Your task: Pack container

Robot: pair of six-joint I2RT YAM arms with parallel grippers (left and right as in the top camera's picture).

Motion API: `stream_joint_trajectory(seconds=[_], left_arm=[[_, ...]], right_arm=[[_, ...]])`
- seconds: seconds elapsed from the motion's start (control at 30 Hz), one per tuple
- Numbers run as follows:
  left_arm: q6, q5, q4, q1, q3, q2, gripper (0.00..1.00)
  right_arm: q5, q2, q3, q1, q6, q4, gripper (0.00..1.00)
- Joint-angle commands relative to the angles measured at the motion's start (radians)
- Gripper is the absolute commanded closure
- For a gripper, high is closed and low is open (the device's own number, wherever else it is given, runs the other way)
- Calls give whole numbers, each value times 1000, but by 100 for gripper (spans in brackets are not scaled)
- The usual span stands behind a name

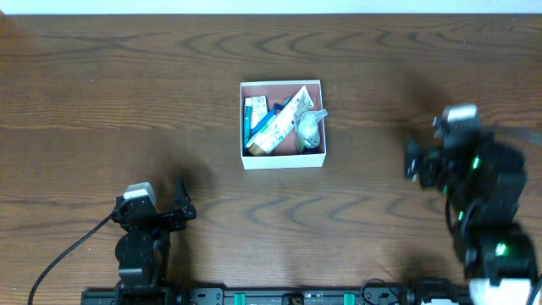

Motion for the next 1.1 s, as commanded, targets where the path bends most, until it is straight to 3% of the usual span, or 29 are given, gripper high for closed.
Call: stream_joint_trajectory(seconds=[0.0, 0.4, 1.07], left_arm=[[-9, 0, -10, 5, -23, -5, 2], [-9, 0, -10, 5, -23, -5, 2], [-9, 0, -10, 5, -23, -5, 2]], right_arm=[[-7, -146, -131, 7, -6, 11, 1], [-6, -482, -414, 7, 64, 3, 1], [-6, -713, -600, 7, 124, 8, 1]])
